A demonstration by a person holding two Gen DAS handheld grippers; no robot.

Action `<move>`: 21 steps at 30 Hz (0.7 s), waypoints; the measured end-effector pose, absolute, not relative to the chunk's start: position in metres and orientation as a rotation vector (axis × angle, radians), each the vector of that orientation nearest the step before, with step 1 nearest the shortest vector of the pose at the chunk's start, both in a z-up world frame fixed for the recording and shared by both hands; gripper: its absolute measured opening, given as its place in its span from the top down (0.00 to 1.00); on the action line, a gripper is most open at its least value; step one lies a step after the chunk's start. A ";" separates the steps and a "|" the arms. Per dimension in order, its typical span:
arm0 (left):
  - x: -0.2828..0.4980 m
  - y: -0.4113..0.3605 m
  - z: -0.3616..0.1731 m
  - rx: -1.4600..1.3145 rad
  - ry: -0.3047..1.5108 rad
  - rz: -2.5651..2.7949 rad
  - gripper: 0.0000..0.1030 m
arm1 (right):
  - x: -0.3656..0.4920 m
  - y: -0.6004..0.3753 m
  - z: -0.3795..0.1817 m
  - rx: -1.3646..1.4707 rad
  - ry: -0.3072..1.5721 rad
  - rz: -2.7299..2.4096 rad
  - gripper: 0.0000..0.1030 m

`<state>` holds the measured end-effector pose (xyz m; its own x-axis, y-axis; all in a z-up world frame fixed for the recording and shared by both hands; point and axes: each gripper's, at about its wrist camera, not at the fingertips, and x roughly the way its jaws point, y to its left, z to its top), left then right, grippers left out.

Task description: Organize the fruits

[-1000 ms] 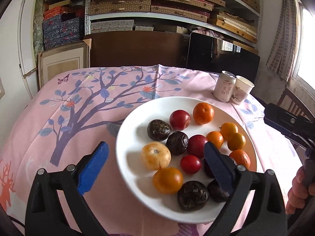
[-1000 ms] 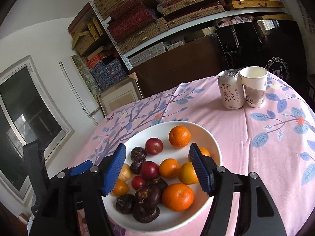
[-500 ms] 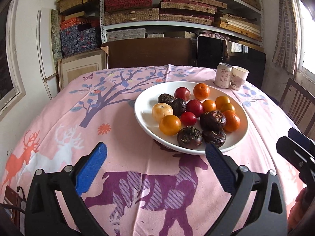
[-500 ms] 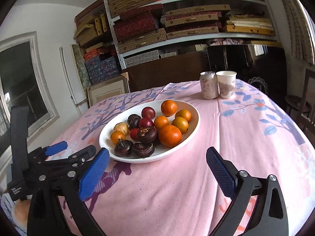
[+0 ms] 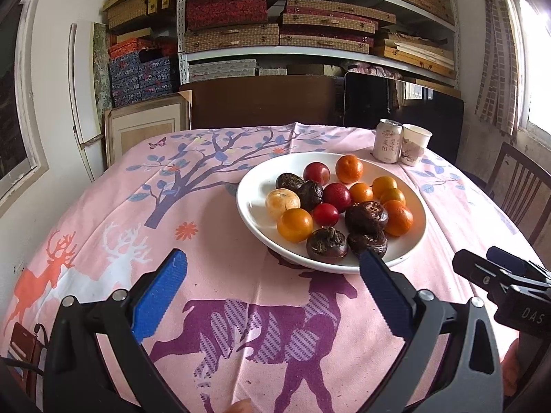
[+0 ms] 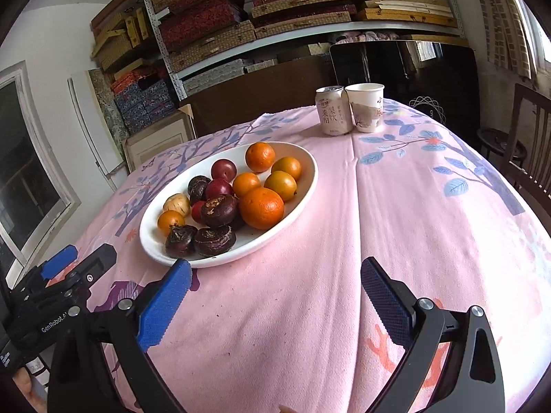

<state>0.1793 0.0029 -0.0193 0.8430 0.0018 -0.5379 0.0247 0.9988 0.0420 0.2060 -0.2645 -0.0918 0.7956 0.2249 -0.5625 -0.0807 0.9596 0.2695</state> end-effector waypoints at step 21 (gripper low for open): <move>0.175 -0.008 -0.019 0.098 0.549 -0.016 0.05 | 0.210 -0.261 -0.096 0.232 0.663 0.174 0.03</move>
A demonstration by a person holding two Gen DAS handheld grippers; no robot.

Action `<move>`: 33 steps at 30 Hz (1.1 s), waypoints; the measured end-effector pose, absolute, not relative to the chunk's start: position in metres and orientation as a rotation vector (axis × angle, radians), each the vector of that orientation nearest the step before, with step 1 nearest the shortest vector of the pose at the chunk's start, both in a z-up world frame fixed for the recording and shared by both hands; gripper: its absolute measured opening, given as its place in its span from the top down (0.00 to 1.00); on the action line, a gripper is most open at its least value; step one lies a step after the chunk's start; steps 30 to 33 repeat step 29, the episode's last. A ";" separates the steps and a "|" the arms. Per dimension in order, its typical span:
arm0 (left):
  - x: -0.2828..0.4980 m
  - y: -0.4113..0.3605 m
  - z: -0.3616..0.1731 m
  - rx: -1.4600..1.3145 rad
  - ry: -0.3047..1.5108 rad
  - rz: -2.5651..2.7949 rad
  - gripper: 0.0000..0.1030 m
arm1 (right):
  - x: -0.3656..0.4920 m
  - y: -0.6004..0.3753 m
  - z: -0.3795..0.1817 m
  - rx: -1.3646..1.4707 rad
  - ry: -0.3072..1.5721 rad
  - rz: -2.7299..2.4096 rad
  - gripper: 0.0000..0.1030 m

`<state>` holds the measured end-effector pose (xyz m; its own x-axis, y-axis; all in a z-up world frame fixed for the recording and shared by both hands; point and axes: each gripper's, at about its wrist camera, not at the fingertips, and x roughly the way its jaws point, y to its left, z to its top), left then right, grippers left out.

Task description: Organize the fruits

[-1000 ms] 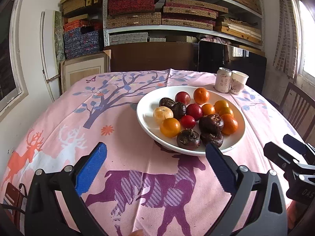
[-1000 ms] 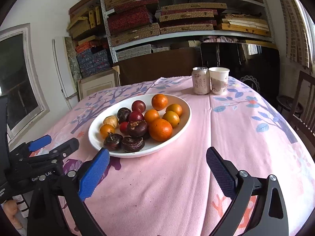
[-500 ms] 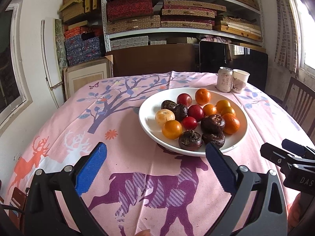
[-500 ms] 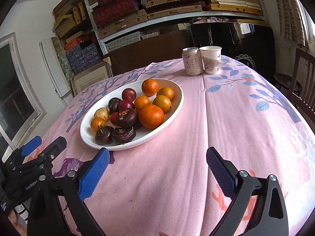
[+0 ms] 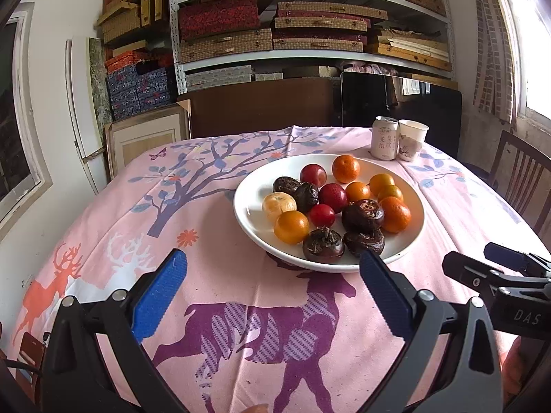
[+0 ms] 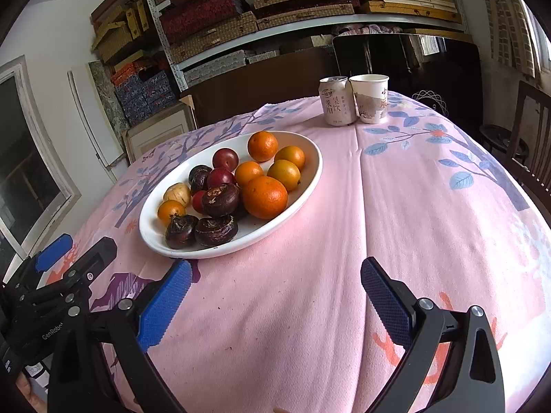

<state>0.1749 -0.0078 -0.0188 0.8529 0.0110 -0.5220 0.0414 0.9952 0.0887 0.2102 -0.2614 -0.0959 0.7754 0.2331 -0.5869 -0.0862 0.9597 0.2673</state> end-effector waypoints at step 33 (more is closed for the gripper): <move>0.177 -0.010 -0.019 0.113 0.563 -0.022 0.05 | 0.210 -0.260 -0.097 0.232 0.671 0.176 0.03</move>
